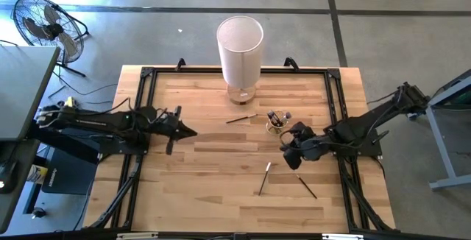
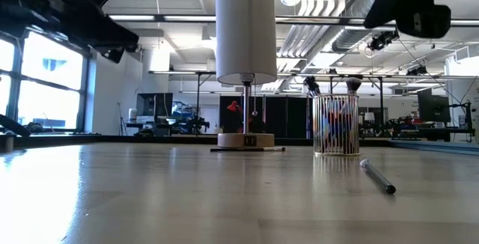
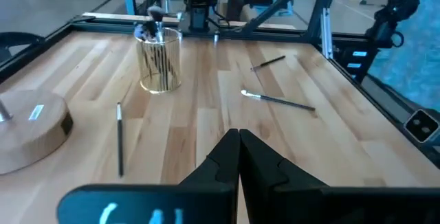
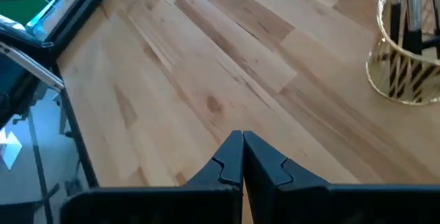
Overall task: Pick & Place Makeup Brushes
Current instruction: Put the black eyeshadow brush into the makeup brush holder
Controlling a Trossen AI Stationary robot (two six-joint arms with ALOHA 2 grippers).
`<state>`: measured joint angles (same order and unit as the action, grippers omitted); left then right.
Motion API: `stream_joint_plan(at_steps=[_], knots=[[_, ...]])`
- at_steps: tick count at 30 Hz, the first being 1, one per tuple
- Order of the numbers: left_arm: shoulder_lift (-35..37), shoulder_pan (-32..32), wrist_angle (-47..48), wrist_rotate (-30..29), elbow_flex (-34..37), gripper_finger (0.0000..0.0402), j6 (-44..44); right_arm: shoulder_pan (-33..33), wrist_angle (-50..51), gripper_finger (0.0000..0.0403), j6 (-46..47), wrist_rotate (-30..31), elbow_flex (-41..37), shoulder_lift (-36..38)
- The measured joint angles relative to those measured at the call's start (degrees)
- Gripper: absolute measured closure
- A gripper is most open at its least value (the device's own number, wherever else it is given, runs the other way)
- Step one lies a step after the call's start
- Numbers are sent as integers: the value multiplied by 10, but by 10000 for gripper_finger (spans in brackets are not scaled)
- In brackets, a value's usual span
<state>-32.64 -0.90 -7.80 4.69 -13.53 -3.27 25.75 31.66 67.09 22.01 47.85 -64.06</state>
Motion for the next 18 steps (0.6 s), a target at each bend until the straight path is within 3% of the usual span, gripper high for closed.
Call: stream_joint_plan(at_steps=[4, 11, 18], knots=[[60, 24, 22, 24, 26, 401, -11, -2, 100, 403, 3, -9, 83, -46], [184, 15, 112, -3, 60, 401, -60, -7, 333, 403, 48, -74, 232, -134], [324, 13, 140, -10, 98, 401, -45, -7, 394, 403, 76, -133, 260, -165]])
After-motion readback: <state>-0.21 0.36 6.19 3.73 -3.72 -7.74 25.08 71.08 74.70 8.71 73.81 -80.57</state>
